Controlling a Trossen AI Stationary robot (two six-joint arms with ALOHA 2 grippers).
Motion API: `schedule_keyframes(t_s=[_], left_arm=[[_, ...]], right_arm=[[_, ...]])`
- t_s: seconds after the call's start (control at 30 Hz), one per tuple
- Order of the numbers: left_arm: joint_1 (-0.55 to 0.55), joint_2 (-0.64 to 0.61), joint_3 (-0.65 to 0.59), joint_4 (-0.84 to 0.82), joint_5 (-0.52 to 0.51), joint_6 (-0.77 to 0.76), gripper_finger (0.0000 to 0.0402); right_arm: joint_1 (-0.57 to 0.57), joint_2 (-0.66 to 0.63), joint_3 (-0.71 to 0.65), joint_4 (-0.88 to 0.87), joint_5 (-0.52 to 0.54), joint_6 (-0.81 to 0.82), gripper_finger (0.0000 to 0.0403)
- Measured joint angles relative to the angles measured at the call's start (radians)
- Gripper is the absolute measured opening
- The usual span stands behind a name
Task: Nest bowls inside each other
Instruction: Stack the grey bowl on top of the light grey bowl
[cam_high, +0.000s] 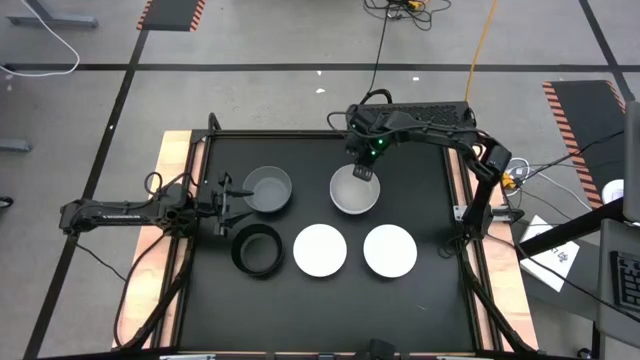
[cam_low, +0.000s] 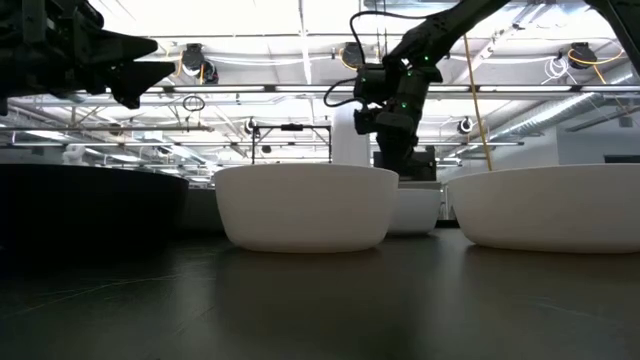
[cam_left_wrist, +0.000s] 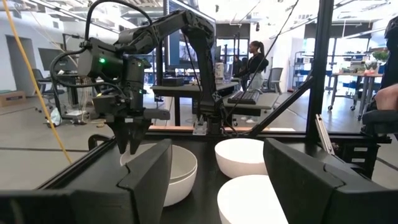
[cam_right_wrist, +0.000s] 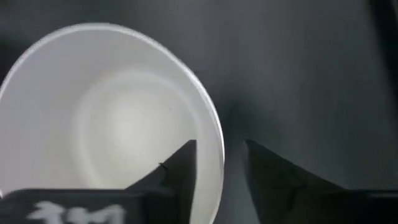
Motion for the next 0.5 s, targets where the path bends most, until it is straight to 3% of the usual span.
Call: schedule_keyframes(t_s=[0.27,0.5], left_arm=[[0.000,0.000,0.000,0.010,0.000,0.000,0.0255],[0.000,0.000,0.000,0.022,0.000,-0.005,0.0255]], right_arm=[[-0.003,-0.055,0.000,0.046,-0.004,0.011,0.0219],[-0.004,-0.099,0.000,0.092,-0.089,0.019,0.0237]])
